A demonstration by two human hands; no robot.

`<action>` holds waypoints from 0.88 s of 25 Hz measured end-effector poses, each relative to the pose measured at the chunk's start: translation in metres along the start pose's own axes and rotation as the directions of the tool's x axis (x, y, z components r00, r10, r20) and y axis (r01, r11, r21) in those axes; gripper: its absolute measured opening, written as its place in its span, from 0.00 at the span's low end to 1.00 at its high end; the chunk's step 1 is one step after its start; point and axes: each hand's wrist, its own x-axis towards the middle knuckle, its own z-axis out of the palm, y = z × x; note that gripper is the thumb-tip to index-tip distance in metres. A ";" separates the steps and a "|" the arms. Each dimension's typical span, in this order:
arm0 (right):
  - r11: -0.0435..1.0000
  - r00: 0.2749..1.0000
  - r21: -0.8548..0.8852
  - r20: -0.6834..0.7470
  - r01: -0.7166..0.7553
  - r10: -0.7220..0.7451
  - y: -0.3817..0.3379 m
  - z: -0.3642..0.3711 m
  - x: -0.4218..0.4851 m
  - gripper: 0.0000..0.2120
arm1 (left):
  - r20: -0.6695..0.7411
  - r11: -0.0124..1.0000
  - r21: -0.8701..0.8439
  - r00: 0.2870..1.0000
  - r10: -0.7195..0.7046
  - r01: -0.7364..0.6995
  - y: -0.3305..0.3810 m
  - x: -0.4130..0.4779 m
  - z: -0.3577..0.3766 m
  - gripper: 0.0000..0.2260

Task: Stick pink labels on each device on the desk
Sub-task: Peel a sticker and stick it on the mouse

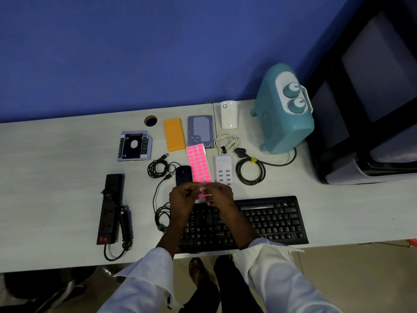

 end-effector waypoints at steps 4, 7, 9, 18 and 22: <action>0.999 0.998 0.003 -0.012 0.054 -0.054 -0.001 0.004 0.002 0.06 | 0.036 0.998 0.053 0.998 0.044 -0.046 -0.008 0.005 -0.011 0.11; 0.993 0.991 -0.054 -0.077 0.107 -0.111 0.002 0.004 0.009 0.07 | -0.118 0.964 0.263 0.991 0.063 -0.030 -0.013 0.011 -0.014 0.18; 0.989 0.987 -0.080 -0.091 0.123 -0.130 0.003 0.003 0.013 0.06 | -0.182 0.890 0.455 0.982 0.051 0.038 -0.018 0.017 -0.011 0.28; 0.988 0.988 -0.063 -0.056 0.139 -0.143 0.000 0.005 0.031 0.04 | -0.153 0.875 0.472 0.988 -0.036 0.105 -0.027 0.045 -0.008 0.35; 0.990 0.990 -0.036 -0.028 0.135 -0.136 -0.003 0.020 0.040 0.04 | 0.010 0.768 -0.468 0.872 -0.489 0.436 -0.010 0.052 -0.022 0.16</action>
